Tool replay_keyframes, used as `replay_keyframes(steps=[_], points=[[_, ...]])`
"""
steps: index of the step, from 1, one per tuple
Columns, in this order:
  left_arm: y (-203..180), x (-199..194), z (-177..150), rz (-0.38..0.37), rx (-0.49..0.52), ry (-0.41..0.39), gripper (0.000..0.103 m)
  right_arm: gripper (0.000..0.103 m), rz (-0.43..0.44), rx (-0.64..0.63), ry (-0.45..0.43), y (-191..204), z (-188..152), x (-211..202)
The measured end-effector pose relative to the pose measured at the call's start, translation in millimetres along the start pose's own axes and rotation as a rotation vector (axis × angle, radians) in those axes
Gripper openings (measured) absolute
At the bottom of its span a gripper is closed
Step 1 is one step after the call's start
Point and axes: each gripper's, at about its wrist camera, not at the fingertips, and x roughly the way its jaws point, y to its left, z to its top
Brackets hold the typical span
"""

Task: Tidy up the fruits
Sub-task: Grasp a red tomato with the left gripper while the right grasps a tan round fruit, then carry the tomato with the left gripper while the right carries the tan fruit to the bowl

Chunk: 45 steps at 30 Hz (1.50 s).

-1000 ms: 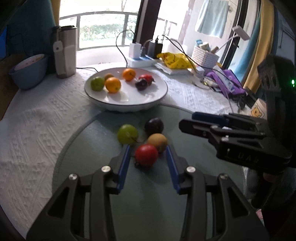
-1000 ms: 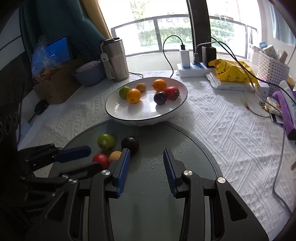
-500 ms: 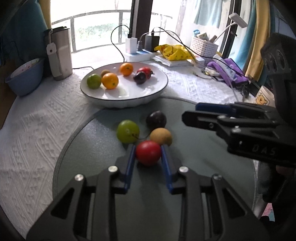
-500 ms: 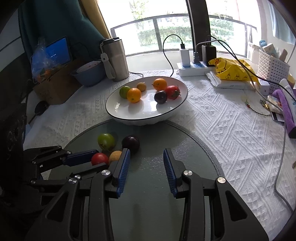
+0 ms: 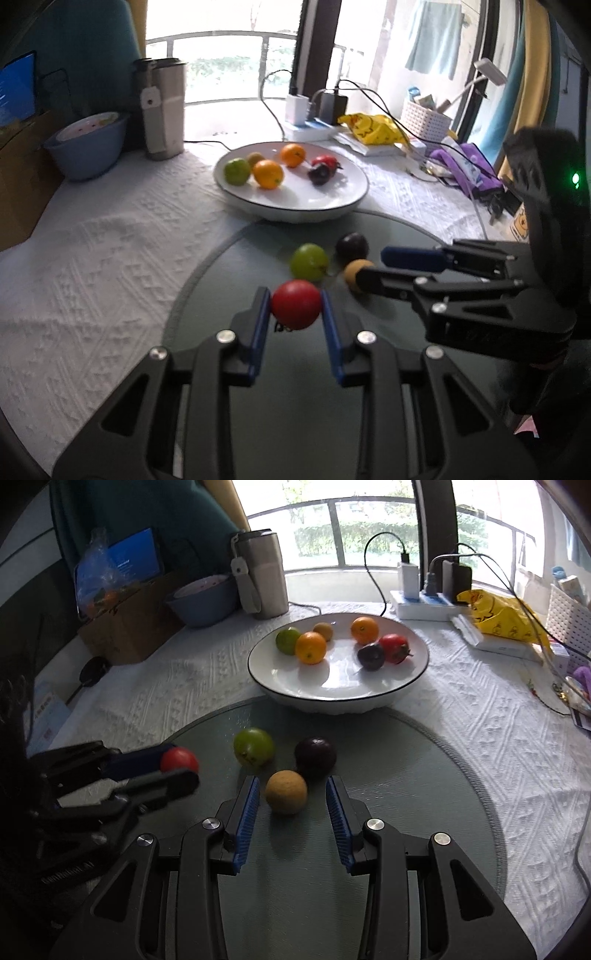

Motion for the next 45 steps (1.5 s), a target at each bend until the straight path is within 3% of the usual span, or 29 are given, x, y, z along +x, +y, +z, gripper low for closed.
replay_keyframes(steps=[8,9,10,15,28,45], points=[[11.8,-3.5,-3.6,0.022,-0.023,-0.002,0.029,0.039,-0.015,-0.011,0.036,4.3,-1.6,11.6],[12.0,-3.6,-3.5,0.022,-0.024,-0.002,0.029,0.038,-0.014,-0.012,0.037,4.5,-1.6,12.0],[11.9,-4.1,-3.4,0.023,-0.024,-0.003,0.029,0.028,-0.010,-0.013,0.037,4.4,-2.0,11.8],[9.2,-7.4,-1.1,0.026,-0.021,-0.011,0.029,0.027,-0.003,-0.020,0.035,4.8,-3.6,8.2],[-10.2,-22.5,8.0,0.017,0.002,-0.037,0.029,0.027,0.006,-0.027,-0.041,7.7,2.3,-29.9],[-13.3,-29.6,56.7,0.008,0.026,-0.101,0.029,0.027,-0.023,-0.025,-0.144,-12.4,44.7,-61.1]])
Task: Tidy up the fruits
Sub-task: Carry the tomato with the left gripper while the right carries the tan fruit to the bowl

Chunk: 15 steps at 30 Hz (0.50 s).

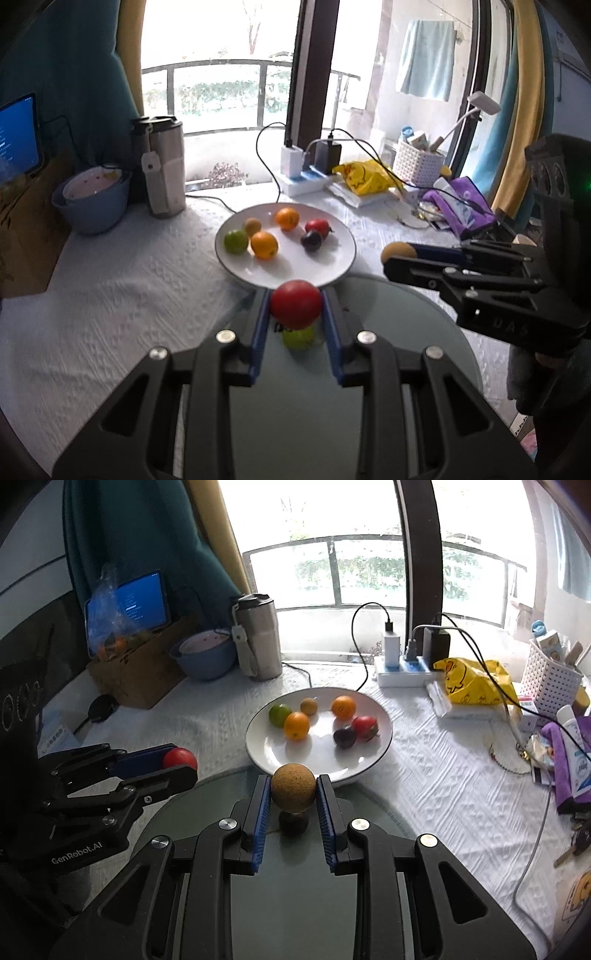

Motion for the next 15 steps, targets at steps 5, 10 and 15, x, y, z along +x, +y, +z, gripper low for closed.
replay_keyframes(steps=[5,10,15], points=[[6.4,11.1,10.8,-0.009,-0.002,-0.002,0.029,0.027,-0.006,-0.001,0.000,-9.5,12.8,9.7],[12.9,31.7,19.8,-0.013,-0.005,0.014,0.029,0.027,0.000,0.004,0.010,-16.2,21.9,24.7],[21.9,52.6,25.7,-0.013,-0.014,0.035,0.029,0.027,0.007,0.005,0.035,-20.5,26.8,43.7]])
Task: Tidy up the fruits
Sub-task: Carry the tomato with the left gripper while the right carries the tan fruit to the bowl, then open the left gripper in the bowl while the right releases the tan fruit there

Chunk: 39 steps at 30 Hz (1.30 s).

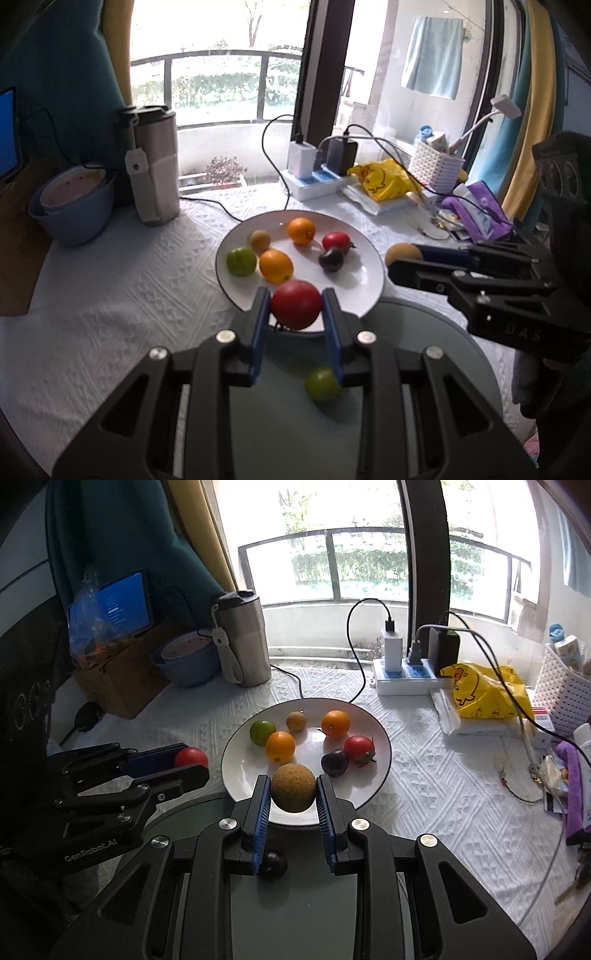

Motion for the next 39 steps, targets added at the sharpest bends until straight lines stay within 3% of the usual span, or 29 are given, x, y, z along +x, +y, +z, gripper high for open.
replay_keyframes(steps=[23,30,39], points=[[30.7,68.7,10.3,-0.010,-0.032,0.072,0.029,0.027,0.060,0.004,0.124,-11.0,3.3,82.1],[35.5,75.0,8.8,-0.017,-0.052,0.102,0.030,0.027,0.060,0.006,0.144,-10.2,0.6,88.5],[35.1,64.1,10.8,-0.019,-0.071,0.083,0.033,0.028,0.034,-0.004,0.128,-6.1,4.6,77.7]])
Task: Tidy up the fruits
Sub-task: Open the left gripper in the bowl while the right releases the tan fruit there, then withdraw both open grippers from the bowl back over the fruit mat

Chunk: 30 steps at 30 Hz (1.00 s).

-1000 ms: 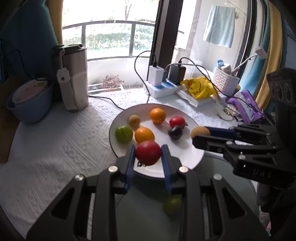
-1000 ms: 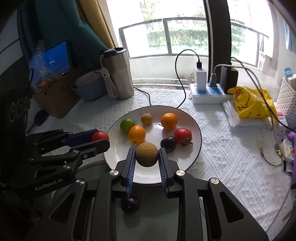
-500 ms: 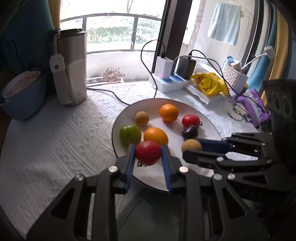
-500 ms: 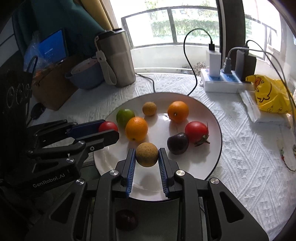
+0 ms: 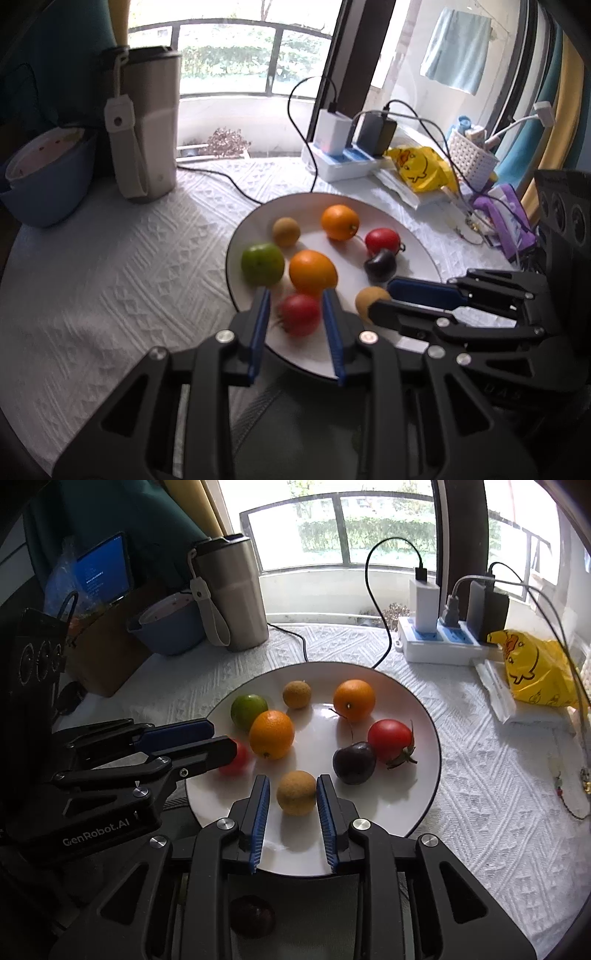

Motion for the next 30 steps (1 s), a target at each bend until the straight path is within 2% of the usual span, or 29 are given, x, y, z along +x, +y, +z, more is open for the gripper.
replay_keyframes(steps=[5,30], points=[[-4.6,-14.1,2.4,-0.003,0.008,-0.030,0.035,0.033,-0.012,0.000,-0.020,2.2,-0.5,-13.5],[-41.6,-92.5,-17.8,-0.005,0.048,-0.152,0.038,0.033,-0.062,-0.004,-0.131,20.1,-24.3,-91.6]])
